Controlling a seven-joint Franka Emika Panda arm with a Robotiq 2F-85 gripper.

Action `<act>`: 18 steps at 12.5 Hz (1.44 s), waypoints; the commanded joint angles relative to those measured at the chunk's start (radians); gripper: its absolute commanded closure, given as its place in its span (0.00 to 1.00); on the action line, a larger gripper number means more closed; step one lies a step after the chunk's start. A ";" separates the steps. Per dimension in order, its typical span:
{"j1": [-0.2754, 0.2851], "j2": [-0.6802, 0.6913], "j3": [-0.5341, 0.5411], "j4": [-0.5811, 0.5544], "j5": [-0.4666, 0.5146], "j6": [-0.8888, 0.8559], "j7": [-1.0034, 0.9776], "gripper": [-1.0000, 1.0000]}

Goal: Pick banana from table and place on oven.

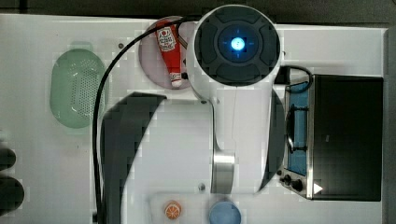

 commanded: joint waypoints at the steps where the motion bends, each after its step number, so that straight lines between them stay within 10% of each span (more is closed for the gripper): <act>1: -0.001 -0.399 -0.024 -0.276 0.010 -0.106 0.169 0.21; 3: -0.001 -0.398 -0.024 -0.278 0.010 -0.106 0.169 0.00; 18: -0.002 0.030 -0.027 -0.637 0.010 0.632 0.169 0.00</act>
